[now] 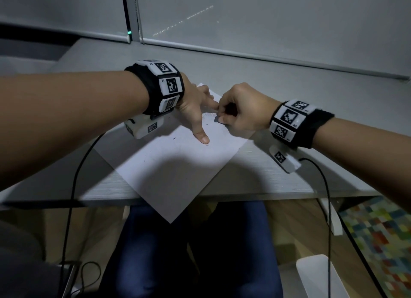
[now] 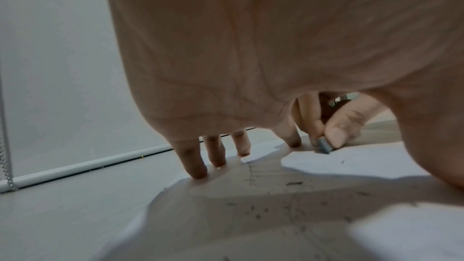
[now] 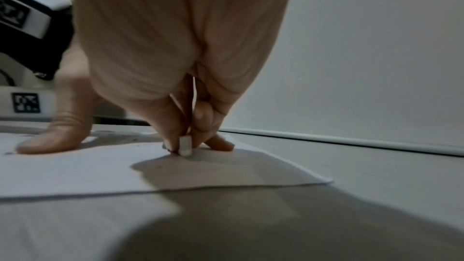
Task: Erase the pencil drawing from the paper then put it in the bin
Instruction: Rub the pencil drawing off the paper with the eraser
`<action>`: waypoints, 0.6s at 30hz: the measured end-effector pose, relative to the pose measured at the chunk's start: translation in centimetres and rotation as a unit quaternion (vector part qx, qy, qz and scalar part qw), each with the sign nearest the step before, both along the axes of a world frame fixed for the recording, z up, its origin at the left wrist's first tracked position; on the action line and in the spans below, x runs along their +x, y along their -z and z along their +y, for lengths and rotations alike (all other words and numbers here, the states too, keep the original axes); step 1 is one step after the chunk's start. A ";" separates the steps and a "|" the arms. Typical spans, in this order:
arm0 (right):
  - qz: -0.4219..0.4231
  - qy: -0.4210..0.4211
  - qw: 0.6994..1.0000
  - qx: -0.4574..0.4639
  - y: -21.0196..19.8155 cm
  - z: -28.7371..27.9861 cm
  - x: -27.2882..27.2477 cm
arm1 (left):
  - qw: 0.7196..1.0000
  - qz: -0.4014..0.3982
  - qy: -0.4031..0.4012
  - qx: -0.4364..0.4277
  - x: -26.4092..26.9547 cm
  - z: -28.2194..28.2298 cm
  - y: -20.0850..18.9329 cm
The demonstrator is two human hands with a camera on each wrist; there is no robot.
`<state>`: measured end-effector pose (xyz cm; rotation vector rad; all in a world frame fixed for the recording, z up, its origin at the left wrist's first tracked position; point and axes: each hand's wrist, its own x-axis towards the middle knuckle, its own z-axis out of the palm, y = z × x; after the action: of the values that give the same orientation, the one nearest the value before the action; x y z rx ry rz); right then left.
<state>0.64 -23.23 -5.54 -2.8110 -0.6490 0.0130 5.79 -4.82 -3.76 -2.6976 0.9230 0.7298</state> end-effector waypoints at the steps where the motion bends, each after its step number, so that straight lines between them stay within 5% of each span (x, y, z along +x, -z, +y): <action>1: 0.002 -0.001 1.000 0.004 0.1 -0.1 -0.1 | 1.000 0.000 0.002 0.001 0.0 -0.1 -0.1; 7: 0.062 -0.076 0.995 0.018 -0.3 -0.4 -2.7 | 1.000 -0.003 0.014 0.011 -0.2 -0.3 -0.4; 12: -0.006 0.038 0.996 0.081 -1.0 -2.3 0.7 | 1.000 -0.014 -0.008 0.003 -0.2 -0.3 -2.3; 18: -0.010 0.059 0.998 0.021 0.2 -1.4 1.5 | 0.996 0.014 -0.045 -0.071 -0.4 0.0 -1.4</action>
<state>2.18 -24.60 -5.74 -2.8068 -0.4812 -0.0499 5.37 -4.81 -2.35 -2.8770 0.8980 0.7487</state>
